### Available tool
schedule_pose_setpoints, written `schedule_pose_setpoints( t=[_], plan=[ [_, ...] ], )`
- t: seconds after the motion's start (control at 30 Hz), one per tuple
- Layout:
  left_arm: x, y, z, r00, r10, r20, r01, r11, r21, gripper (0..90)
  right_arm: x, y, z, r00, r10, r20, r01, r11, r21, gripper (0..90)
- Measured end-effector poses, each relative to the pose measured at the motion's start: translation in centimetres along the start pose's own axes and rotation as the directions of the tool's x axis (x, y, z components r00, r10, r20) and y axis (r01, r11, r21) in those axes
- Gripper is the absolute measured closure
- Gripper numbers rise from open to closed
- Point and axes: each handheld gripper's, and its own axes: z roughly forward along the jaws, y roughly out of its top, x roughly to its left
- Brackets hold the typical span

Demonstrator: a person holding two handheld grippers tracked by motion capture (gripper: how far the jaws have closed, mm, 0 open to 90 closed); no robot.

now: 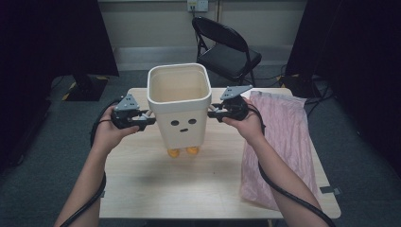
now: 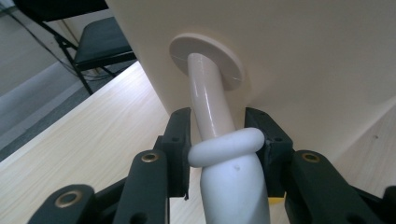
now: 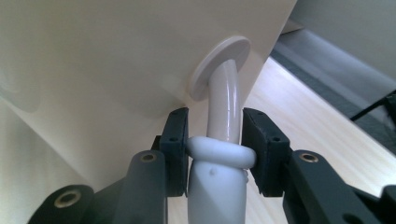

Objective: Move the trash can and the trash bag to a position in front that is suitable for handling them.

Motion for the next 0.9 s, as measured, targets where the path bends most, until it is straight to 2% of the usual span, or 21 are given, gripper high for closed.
schedule_pose_setpoints(
  t=[0.1, 0.13, 0.17, 0.23, 0.33, 0.4, 0.57, 0.63, 0.7, 0.77, 0.9],
  plan=[
    [-0.6, 0.3, 1.1, 0.9999, -0.002, 0.012, 0.003, 1.0000, -0.009, 62.7, -0.4, -0.3, -0.6, 0.9997, -0.010, 0.022, 0.010, 1.000, 0.004, 62.5],
    [-0.7, 0.5, 1.4, 0.9999, 0.003, 0.012, -0.003, 0.9997, -0.025, 62.7, -0.5, -0.4, -0.9, 0.9996, -0.010, 0.024, 0.010, 1.000, 0.009, 62.5],
    [-0.9, 0.8, 1.8, 0.9999, 0.008, 0.014, -0.007, 0.9995, -0.030, 62.7, -0.9, -0.7, -1.5, 0.9984, -0.023, 0.051, 0.022, 1.000, 0.021, 62.5],
    [-1.5, 1.5, 2.8, 0.9996, 0.024, 0.010, -0.024, 0.9993, -0.028, 62.6, -1.1, -1.0, -1.8, 0.9975, -0.032, 0.064, 0.030, 0.999, 0.030, 62.5],
    [-1.9, 2.4, 4.0, 0.9996, 0.024, 0.017, -0.024, 0.9992, -0.032, 62.7, -2.0, -1.9, -3.1, 0.9967, -0.007, 0.080, 0.005, 1.000, 0.023, 62.5],
    [-2.5, 3.3, 4.9, 0.9980, 0.063, 0.012, -0.062, 0.9980, -0.011, 62.7, -2.6, -2.8, -4.2, 0.9948, 0.000, 0.102, -0.002, 1.000, 0.023, 62.5],
    [-3.4, 4.6, 6.5, 0.9954, 0.091, 0.030, -0.091, 0.9958, -0.011, 62.7, -3.3, -3.7, -5.6, 0.9911, 0.003, 0.133, -0.006, 1.000, 0.027, 62.5],
    [-3.8, 5.0, 7.1, 0.9948, 0.096, 0.033, -0.095, 0.9954, -0.012, 62.7, -3.6, -4.1, -6.1, 0.9895, 0.003, 0.145, -0.008, 0.999, 0.034, 62.5],
    [-4.0, 5.4, 7.8, 0.9955, 0.085, 0.043, -0.084, 0.9963, -0.020, 62.7, -3.9, -4.3, -6.8, 0.9871, -0.009, 0.160, 0.002, 0.999, 0.044, 62.5],
    [-4.4, 5.9, 8.3, 0.9937, 0.103, 0.045, -0.102, 0.9946, -0.020, 62.7, -4.2, -4.8, -7.6, 0.9838, -0.018, 0.178, 0.006, 0.998, 0.066, 62.5],
    [-5.0, 6.6, 9.2, 0.9932, 0.096, 0.065, -0.095, 0.9952, -0.024, 62.7, -4.8, -5.5, -8.6, 0.9808, -0.009, 0.195, -0.004, 0.998, 0.064, 62.5]
  ],
)
